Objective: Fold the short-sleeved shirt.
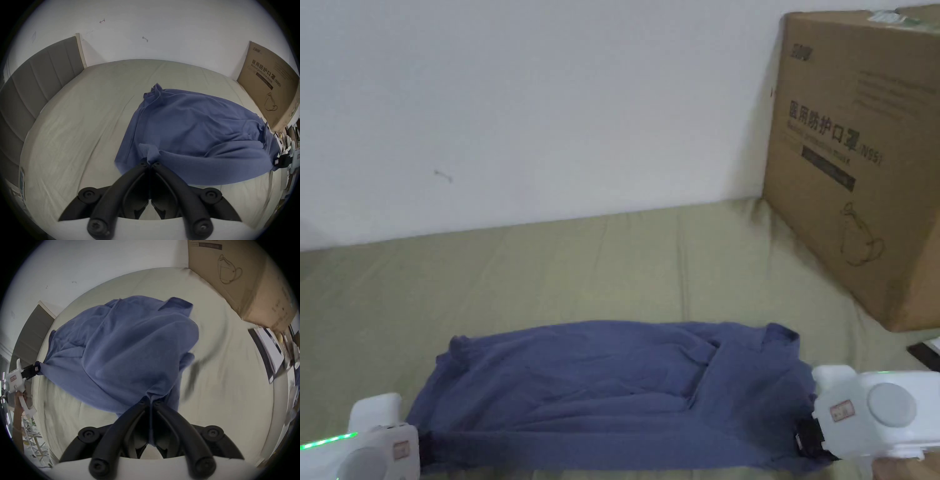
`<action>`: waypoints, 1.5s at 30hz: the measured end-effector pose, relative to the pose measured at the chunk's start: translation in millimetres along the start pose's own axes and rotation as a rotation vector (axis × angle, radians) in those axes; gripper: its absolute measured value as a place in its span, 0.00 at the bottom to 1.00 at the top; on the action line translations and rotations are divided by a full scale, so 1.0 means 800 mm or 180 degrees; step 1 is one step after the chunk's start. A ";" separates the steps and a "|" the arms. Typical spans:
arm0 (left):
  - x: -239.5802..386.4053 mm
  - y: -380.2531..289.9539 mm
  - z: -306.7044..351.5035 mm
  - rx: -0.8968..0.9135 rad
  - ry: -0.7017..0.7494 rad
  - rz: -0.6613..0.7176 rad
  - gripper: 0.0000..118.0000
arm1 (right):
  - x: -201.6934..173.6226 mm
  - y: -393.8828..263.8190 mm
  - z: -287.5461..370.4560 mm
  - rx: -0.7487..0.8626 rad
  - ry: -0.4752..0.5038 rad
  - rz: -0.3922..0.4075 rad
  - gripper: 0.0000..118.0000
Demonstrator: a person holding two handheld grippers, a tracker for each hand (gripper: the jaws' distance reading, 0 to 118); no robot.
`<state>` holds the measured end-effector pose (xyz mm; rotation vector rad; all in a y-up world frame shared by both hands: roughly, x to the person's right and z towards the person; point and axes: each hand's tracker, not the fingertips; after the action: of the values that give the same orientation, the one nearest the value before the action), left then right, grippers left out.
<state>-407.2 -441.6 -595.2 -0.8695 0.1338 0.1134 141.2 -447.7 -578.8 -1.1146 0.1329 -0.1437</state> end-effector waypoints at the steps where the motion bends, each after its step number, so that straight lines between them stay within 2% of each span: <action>1: -0.003 -0.006 0.012 0.0049 -0.0022 -0.0036 0.00 | 0.001 -0.009 0.008 -0.0001 0.0014 0.0002 0.00; 7: -0.019 -0.071 0.097 0.0181 -0.0105 -0.0140 0.00 | -0.001 -0.077 0.086 0.0364 0.0132 -0.0023 0.00; 11: -0.036 -0.146 0.160 0.0171 -0.0121 -0.0205 0.00 | -0.014 -0.158 0.142 0.0490 -0.0018 0.0125 0.00; 14: -0.048 -0.206 0.202 0.0170 -0.0099 -0.0245 0.00 | -0.011 -0.217 0.168 0.0495 -0.0014 0.0147 0.00; 21: -0.073 -0.327 0.261 0.0004 -0.0168 -0.0037 0.00 | 0.006 -0.337 0.193 0.0372 0.0006 -0.0060 0.00; 26: -0.068 -0.355 0.278 0.0007 -0.0130 -0.0139 0.00 | 0.007 -0.375 0.194 0.0317 -0.0032 -0.0106 0.00; 30: -0.070 -0.348 0.284 0.0092 -0.0128 -0.0146 0.01 | 0.001 -0.382 0.186 0.0385 -0.0078 -0.0021 0.03; 31: -0.071 -0.346 0.286 0.0069 -0.0146 -0.0116 0.07 | 0.000 -0.382 0.185 0.0393 -0.0092 -0.0028 0.10; 32: -0.075 -0.345 0.288 0.0016 -0.0124 -0.0080 0.22 | -0.002 -0.382 0.185 0.0376 -0.0139 -0.0045 0.28; 33: -0.077 -0.344 0.290 -0.0063 -0.0163 -0.0056 0.55 | -0.004 -0.382 0.186 0.0358 -0.0177 -0.0048 0.64; 34: -0.079 -0.344 0.294 -0.0094 -0.0236 -0.0029 0.77 | -0.005 -0.383 0.188 0.0352 -0.0181 -0.0048 0.83; 35: -0.084 -0.347 0.304 -0.0058 -0.0273 -0.0006 0.88 | -0.005 -0.387 0.194 0.0379 -0.0163 -0.0051 0.89; 36: -0.089 -0.349 0.314 -0.0005 -0.0288 -0.0011 0.91 | -0.005 -0.389 0.204 0.0481 -0.0084 -0.0058 0.87; 39: -0.098 -0.355 0.339 0.0014 -0.0234 -0.0039 0.91 | -0.011 -0.396 0.230 0.0604 -0.0133 -0.0180 0.86; 40: -0.100 -0.358 0.345 0.0007 -0.0194 -0.0015 0.90 | -0.014 -0.399 0.238 0.0668 -0.0121 -0.0193 0.82; 41: -0.104 -0.362 0.351 -0.0009 -0.0191 0.0016 0.88 | -0.017 -0.403 0.246 0.0726 -0.0101 -0.0203 0.73; 42: -0.101 -0.369 0.358 -0.0018 -0.0211 0.0048 0.72 | -0.021 -0.408 0.255 0.0797 -0.0079 -0.0231 0.53; 43: -0.102 -0.375 0.364 0.0010 -0.0230 0.0088 0.50 | -0.024 -0.413 0.261 0.0869 -0.0073 -0.0285 0.37; 44: -0.102 -0.381 0.369 0.0052 -0.0229 0.0113 0.24 | -0.027 -0.418 0.267 0.0920 -0.0049 -0.0348 0.24; 45: -0.099 -0.387 0.369 0.0081 -0.0175 0.0116 0.05 | -0.030 -0.422 0.270 0.0950 -0.0024 -0.0387 0.13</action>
<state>-416.9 -416.9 -160.7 -0.8381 0.0994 0.1691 140.1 -398.9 -180.2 -0.8251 0.0349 -0.2595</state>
